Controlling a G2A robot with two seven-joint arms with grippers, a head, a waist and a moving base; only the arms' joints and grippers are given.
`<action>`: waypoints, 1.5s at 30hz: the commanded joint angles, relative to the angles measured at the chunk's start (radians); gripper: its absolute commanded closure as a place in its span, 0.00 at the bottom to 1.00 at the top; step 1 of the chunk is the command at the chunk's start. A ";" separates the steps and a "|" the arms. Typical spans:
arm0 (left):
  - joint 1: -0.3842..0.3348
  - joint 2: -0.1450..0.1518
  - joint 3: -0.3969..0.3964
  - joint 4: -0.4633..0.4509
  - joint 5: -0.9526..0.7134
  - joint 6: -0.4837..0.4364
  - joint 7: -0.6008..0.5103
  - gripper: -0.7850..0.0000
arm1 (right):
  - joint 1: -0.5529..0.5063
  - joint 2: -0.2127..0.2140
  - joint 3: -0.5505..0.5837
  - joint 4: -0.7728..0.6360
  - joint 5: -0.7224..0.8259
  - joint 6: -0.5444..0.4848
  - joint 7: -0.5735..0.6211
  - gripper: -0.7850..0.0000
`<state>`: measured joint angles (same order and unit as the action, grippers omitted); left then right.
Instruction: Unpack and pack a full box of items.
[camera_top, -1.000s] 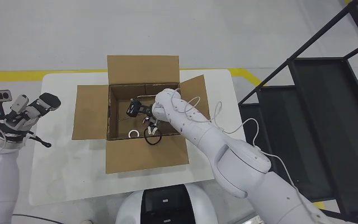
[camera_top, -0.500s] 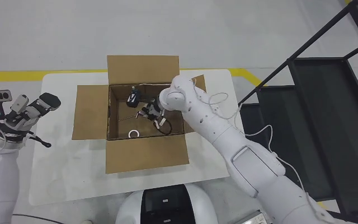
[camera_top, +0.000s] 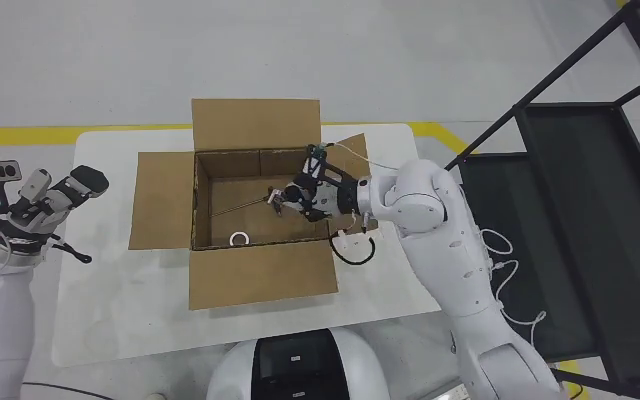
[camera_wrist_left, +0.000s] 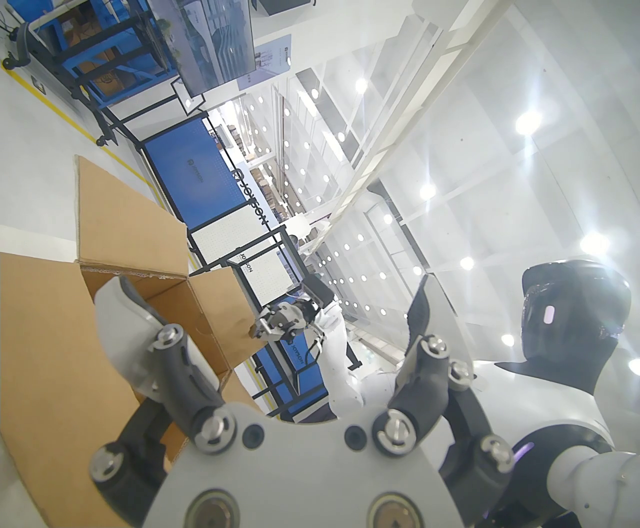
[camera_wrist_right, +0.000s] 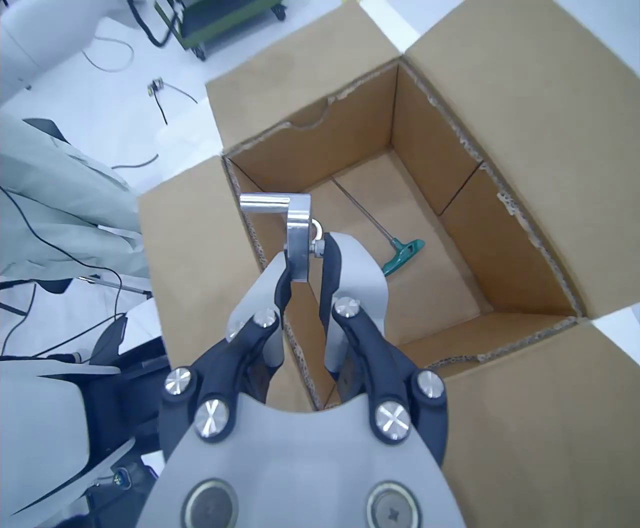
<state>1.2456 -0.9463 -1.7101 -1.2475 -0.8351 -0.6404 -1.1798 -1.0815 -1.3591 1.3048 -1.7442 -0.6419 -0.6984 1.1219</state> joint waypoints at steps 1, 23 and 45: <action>0.000 0.000 0.000 0.000 0.000 0.000 0.000 0.00 | -0.045 0.025 0.062 -0.047 0.073 -0.015 -0.015 1.00; 0.000 0.000 0.000 0.000 0.000 0.000 0.000 0.00 | -0.319 0.113 0.420 0.002 0.046 0.204 -0.317 1.00; 0.000 0.000 0.000 0.000 0.000 0.000 0.000 0.00 | -0.175 0.119 0.232 0.395 -0.291 0.683 -0.228 1.00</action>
<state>1.2456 -0.9463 -1.7101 -1.2475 -0.8351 -0.6404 -1.1798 -1.2709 -1.2391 1.5528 -1.3677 -0.9203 -0.0300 0.8761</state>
